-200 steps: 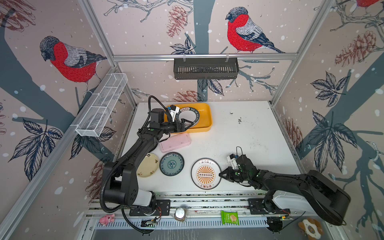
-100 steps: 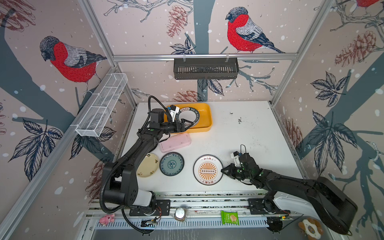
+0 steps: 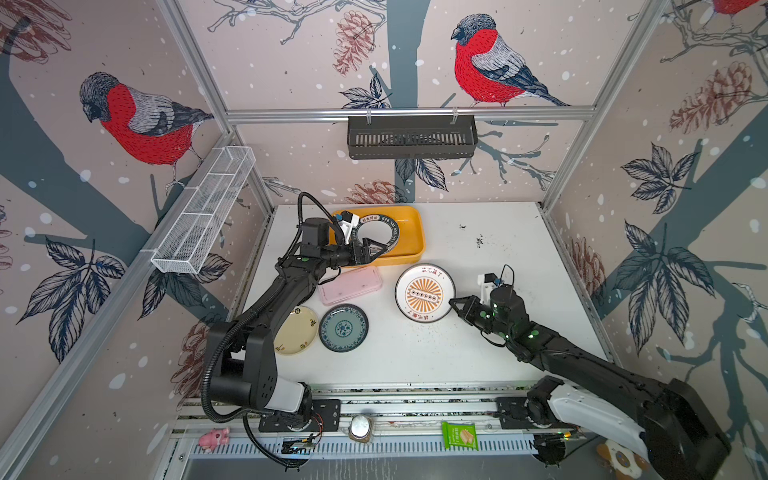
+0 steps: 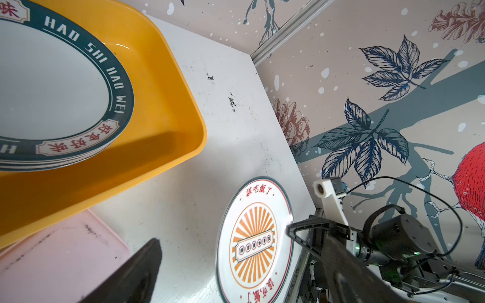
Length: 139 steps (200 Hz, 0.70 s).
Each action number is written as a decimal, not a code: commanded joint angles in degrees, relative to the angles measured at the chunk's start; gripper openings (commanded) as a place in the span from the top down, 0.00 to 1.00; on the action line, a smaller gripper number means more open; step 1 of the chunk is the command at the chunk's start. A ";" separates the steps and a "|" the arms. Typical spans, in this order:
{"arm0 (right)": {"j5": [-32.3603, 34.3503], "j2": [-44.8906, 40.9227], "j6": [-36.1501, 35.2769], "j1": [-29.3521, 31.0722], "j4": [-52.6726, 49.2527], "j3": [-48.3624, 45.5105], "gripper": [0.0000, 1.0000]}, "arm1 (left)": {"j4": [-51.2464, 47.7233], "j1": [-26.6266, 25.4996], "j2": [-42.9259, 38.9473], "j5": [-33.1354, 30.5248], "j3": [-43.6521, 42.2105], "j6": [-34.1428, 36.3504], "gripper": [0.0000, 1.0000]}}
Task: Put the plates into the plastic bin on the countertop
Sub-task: 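Lift the sunburst plate upright with the right gripper toward the left gripper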
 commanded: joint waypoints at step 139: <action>-4.83 12.47 -2.76 -1.69 16.58 13.60 0.99 | 6.67 -3.36 2.91 8.43 -1.15 -4.34 0.16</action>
